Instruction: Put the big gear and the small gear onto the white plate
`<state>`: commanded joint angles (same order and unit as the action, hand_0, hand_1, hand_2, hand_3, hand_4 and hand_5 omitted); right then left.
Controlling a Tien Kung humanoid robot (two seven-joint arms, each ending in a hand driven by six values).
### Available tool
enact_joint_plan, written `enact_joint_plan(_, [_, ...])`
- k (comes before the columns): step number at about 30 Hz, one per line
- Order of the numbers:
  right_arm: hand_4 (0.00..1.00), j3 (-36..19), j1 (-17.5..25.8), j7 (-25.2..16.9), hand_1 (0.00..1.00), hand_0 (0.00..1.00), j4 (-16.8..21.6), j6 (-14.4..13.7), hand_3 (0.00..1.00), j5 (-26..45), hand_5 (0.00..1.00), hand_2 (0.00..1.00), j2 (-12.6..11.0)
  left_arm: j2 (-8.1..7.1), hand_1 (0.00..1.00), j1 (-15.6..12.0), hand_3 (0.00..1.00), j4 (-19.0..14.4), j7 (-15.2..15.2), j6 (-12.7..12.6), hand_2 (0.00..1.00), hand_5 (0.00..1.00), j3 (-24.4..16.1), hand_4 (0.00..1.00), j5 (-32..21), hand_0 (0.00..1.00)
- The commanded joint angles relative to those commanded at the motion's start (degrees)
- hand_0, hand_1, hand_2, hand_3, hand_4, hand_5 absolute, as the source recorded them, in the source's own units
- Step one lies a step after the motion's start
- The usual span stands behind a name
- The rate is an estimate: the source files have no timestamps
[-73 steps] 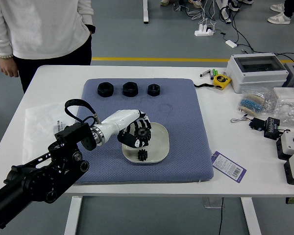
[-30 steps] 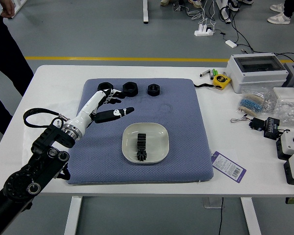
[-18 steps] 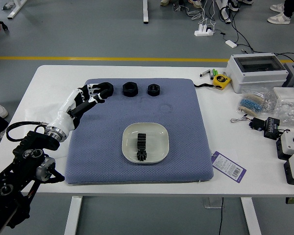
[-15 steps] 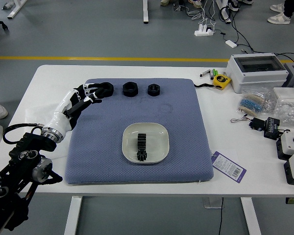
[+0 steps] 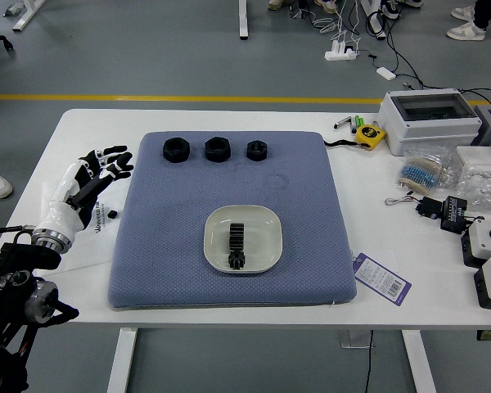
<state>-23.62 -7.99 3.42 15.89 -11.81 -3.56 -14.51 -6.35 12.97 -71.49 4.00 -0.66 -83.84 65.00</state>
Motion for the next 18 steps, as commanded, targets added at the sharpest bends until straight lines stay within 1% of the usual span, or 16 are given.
enact_joint_plan(3, [0.861, -0.09, 0.04, 0.07, 0.651, 0.654, -0.01, 0.02, 0.608, -0.17, 0.704, 0.743, 0.04, 0.47, 0.614, -1.19, 0.629, -0.61, 0.14, 0.00, 0.673, 0.460, -1.87, 0.939, 0.54, 0.655])
enact_joint_plan(6, [0.861, -0.08, 0.12, 0.09, 0.651, 0.654, -0.03, 0.00, 0.609, -0.15, 0.704, 0.743, 0.11, 1.04, 0.614, -3.48, 0.628, -1.74, 0.40, 0.06, 0.673, 0.460, -4.17, 0.937, 1.06, 0.654])
enact_joint_plan(8, [0.861, -0.09, 0.16, 0.10, 0.651, 0.654, -0.03, 0.00, 0.609, -0.18, 0.704, 0.743, 0.13, 1.19, 0.614, -4.14, 0.628, -2.03, 0.44, 0.08, 0.673, 0.460, -4.79, 0.937, 1.15, 0.654])
enact_joint_plan(12, [0.861, -0.15, 0.32, 0.15, 0.651, 0.654, -0.05, 0.00, 0.609, -0.24, 0.704, 0.743, 0.24, 1.49, 0.614, -6.41, 0.626, -3.21, 0.53, 0.24, 0.672, 0.458, -7.19, 0.935, 1.56, 0.649])
enact_joint_plan(15, [0.861, -0.21, 0.35, 0.19, 0.651, 0.654, -0.06, 0.01, 0.609, -0.34, 0.704, 0.743, 0.26, 1.30, 0.614, -6.94, 0.626, -3.54, 0.49, 0.34, 0.672, 0.458, -7.78, 0.935, 1.51, 0.649])
enact_joint_plan(18, [0.861, -0.26, 0.49, 0.22, 0.651, 0.654, -0.07, 0.03, 0.609, -0.39, 0.705, 0.743, 0.29, 1.17, 0.613, -7.28, 0.625, -3.71, 0.28, 0.45, 0.672, 0.459, -8.07, 0.934, -0.30, 0.652])
